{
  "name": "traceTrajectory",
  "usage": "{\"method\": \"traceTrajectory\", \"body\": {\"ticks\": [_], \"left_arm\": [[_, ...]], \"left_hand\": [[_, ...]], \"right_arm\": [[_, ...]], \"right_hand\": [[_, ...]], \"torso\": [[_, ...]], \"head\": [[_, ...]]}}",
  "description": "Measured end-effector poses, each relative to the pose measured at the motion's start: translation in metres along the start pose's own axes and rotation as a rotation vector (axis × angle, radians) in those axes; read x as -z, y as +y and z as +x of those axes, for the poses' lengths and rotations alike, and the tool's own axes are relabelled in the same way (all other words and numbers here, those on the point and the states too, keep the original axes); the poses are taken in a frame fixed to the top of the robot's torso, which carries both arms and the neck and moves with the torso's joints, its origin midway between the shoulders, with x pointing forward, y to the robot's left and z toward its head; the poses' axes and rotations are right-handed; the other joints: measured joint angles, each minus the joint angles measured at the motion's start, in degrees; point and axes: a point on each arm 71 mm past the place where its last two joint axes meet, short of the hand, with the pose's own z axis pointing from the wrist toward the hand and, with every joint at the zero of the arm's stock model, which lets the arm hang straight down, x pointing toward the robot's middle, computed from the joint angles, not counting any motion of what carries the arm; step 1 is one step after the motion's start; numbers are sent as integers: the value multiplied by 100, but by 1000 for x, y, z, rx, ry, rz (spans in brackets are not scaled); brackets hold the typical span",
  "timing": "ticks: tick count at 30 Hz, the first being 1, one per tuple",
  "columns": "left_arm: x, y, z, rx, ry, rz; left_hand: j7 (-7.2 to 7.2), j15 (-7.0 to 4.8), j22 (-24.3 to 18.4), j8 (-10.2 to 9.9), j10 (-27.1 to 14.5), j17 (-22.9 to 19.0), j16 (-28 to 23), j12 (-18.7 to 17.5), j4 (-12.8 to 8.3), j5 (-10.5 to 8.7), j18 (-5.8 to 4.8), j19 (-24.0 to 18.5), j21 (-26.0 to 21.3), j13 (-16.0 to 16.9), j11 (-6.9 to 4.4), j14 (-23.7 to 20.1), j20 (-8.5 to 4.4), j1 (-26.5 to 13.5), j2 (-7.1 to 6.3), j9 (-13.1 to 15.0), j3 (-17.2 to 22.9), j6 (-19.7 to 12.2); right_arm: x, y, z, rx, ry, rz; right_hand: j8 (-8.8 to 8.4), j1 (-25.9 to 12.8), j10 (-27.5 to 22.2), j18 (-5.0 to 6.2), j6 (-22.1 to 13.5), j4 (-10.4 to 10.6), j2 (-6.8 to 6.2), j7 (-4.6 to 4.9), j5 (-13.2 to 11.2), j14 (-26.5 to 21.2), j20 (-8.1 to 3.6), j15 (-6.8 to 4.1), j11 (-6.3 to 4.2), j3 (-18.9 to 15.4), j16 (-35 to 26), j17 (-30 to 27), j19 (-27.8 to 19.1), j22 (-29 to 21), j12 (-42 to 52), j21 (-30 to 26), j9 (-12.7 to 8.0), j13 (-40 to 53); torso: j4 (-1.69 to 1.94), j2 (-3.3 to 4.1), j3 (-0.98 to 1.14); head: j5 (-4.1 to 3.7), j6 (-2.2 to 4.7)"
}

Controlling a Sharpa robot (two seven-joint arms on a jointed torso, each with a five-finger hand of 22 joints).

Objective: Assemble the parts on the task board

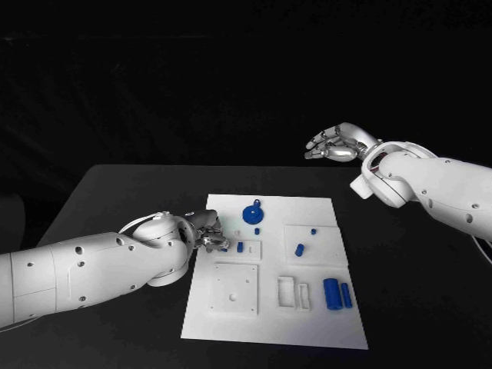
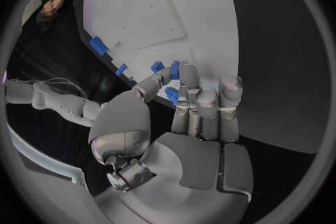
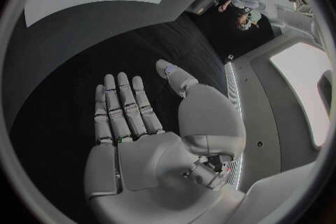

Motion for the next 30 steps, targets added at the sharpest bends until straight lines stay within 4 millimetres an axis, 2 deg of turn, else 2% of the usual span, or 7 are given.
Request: {"method": "traceTrajectory", "body": {"ticks": [15,17,28,30], "left_arm": [[-2,-1,-1,-18,8,2],[-2,-1,-1,-19,9,2],[-5,-1,-3,-21,28,-1],[-5,-1,-3,-17,34,-3]], "left_hand": [[-10,10,13,28,-1,25,0,23,-15,107,-2,-22,22,19,-1,14,-4,0,0,17,26,10],[-11,15,13,28,-1,32,0,23,-13,124,-2,-22,22,21,-2,19,-4,38,-38,17,28,10],[-18,6,12,28,-8,41,0,23,-13,122,-3,-22,22,35,-11,17,-2,74,-74,16,29,17],[-18,6,12,28,-8,44,0,23,-12,57,-3,-22,22,35,-11,17,-2,74,-74,16,29,17]], "right_arm": [[0,0,0,0,2,0],[0,0,0,0,2,0],[0,0,0,0,3,1],[0,-1,0,0,3,1]], "right_hand": [[0,0,0,0,1,0,0,-1,22,0,0,0,0,0,0,-5,0,0,0,-21,-5,0],[0,0,0,0,1,0,0,-1,22,0,0,0,0,0,0,-5,0,0,0,-21,-5,0],[0,0,0,0,1,0,0,-2,22,0,0,0,0,0,0,-4,0,5,0,-21,-5,0],[0,0,0,0,1,0,0,-2,22,0,0,0,0,0,0,-4,0,5,0,-21,-10,0]], "torso": [[1,0,-3],[1,1,-3],[-3,1,-4],[-3,1,-3]], "head": [[-4,7],[-4,9],[-17,7],[-21,4]]}}
